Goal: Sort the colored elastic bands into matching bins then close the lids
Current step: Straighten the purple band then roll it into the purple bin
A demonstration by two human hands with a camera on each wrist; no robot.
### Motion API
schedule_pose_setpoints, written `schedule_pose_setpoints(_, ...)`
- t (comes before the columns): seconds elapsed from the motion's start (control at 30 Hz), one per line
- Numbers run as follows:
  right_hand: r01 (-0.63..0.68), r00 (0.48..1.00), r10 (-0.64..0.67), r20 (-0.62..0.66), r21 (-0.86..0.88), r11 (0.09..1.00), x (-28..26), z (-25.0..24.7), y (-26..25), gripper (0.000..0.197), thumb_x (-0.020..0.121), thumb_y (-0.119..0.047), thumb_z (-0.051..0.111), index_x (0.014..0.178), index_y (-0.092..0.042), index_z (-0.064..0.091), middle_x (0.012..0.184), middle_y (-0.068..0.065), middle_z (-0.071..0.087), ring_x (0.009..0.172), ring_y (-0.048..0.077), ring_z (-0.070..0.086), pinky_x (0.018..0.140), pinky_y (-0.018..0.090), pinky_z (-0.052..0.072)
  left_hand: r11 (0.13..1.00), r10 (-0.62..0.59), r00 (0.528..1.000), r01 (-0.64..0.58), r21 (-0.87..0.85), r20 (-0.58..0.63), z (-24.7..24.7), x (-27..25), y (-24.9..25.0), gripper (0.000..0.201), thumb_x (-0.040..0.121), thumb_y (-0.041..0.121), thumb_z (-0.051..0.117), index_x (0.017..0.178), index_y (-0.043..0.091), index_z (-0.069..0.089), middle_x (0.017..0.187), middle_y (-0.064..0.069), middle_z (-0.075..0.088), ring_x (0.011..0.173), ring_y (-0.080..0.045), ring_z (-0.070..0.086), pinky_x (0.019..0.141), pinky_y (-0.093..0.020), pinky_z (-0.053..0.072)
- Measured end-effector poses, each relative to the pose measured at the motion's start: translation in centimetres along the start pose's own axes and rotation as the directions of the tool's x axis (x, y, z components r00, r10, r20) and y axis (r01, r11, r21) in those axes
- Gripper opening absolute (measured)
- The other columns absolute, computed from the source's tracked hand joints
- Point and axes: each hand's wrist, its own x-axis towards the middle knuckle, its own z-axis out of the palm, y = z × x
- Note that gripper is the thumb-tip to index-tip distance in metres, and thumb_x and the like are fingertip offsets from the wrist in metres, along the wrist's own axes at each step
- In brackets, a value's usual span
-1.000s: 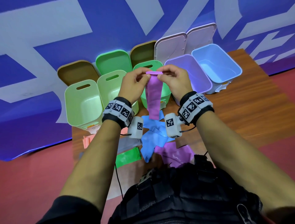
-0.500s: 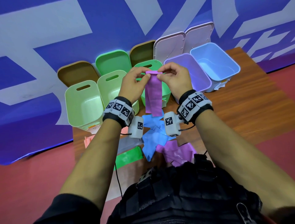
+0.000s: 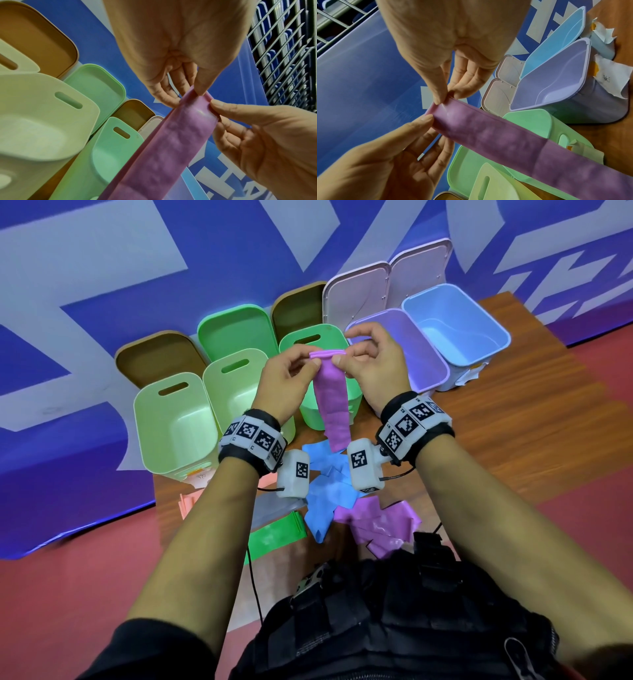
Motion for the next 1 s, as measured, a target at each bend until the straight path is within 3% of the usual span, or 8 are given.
schedule_pose_setpoints(0.1,0.006,1.0,-0.006,0.02,-0.033,0.999,0.1,0.1,0.3,0.018,0.079,-0.007,0.076,0.092,-0.018,0.07,0.075,-0.001,0.065,0.072,0.012,0.062,0.079,0.039,0.06,1.0,-0.007,1.0,0.007,-0.004,0.012,0.1,-0.1,0.0,0.016,0.091,0.005,0.061,0.101,0.014,0.069,0.089,-0.002,0.068,0.084,-0.011,0.061,0.083,-0.027,0.052)
schedule_pose_setpoints(0.2,0.007,0.999,-0.004,0.048,-0.049,0.999,-0.1,0.3,0.8,0.018,0.077,-0.006,0.077,0.082,-0.021,0.069,0.074,-0.002,0.065,0.071,0.012,0.06,0.077,0.035,0.058,1.0,-0.006,1.0,0.005,0.021,0.001,0.1,-0.3,-0.5,0.013,0.089,0.004,0.064,0.099,0.01,0.07,0.084,0.001,0.068,0.079,-0.009,0.061,0.078,-0.021,0.05)
schedule_pose_setpoints(0.33,-0.027,0.996,0.037,0.078,-0.118,0.993,-0.5,0.3,1.9,0.027,0.072,-0.002,0.077,0.077,-0.026,0.067,0.071,-0.003,0.064,0.066,0.011,0.057,0.072,0.028,0.054,0.998,-0.049,0.999,0.049,0.028,-0.006,0.1,-0.8,-2.0,0.013,0.087,0.005,0.066,0.093,0.015,0.071,0.081,-0.001,0.069,0.077,-0.012,0.061,0.077,-0.024,0.05)
schedule_pose_setpoints(0.57,-0.117,0.983,0.153,0.106,-0.287,0.951,-2.0,0.0,5.3,0.028,0.074,0.003,0.074,0.079,-0.024,0.067,0.072,-0.01,0.062,0.066,0.006,0.055,0.067,0.024,0.052,0.987,-0.159,0.987,0.158,0.04,0.035,1.1,-2.8,-5.1,0.018,0.086,0.007,0.067,0.087,0.024,0.072,0.076,0.001,0.068,0.074,-0.013,0.06,0.074,-0.028,0.051)
schedule_pose_setpoints(0.7,-0.147,0.971,0.203,0.13,-0.348,0.926,-3.4,-0.2,7.7,0.02,0.073,-0.001,0.063,0.082,-0.019,0.063,0.067,-0.01,0.058,0.068,0.014,0.059,0.062,0.019,0.046,0.97,-0.244,0.968,0.243,0.019,0.066,1.6,-4.1,-6.6,0.016,0.087,0.004,0.067,0.087,0.02,0.071,0.071,-0.006,0.063,0.068,-0.018,0.054,0.067,-0.029,0.046)
schedule_pose_setpoints(0.83,-0.203,0.953,0.266,0.143,-0.346,0.916,-5.2,-0.6,10.9,0.034,0.073,0.009,0.057,0.074,-0.025,0.061,0.064,-0.009,0.058,0.064,0.009,0.055,0.061,0.019,0.045,0.95,-0.312,0.945,0.31,0.038,0.1,2.4,-6.0,-8.4,0.014,0.087,-0.003,0.067,0.093,0.009,0.07,0.07,0.005,0.064,0.068,-0.008,0.057,0.075,-0.027,0.048)
schedule_pose_setpoints(0.9,-0.223,0.948,0.291,0.13,-0.381,0.897,-6.3,-1.0,12.2,0.031,0.074,0.008,0.056,0.075,-0.022,0.063,0.064,-0.01,0.06,0.059,0.003,0.055,0.057,0.013,0.042,0.942,-0.336,0.934,0.332,0.052,0.122,3.0,-7.0,-9.1,0.013,0.088,-0.003,0.065,0.093,0.007,0.07,0.073,0.0,0.065,0.067,-0.004,0.058,0.071,-0.022,0.048)
schedule_pose_setpoints(1.0,-0.255,0.932,0.345,0.106,-0.486,0.836,-8.0,-2.0,13.8,0.023,0.077,0.003,0.062,0.079,-0.019,0.067,0.066,-0.014,0.062,0.064,0.004,0.058,0.065,0.013,0.045,0.922,-0.386,0.909,0.383,0.051,0.159,3.8,-7.9,-10.7,0.017,0.089,-0.001,0.066,0.088,0.016,0.07,0.08,-0.012,0.064,0.073,-0.017,0.057,0.072,-0.027,0.047)
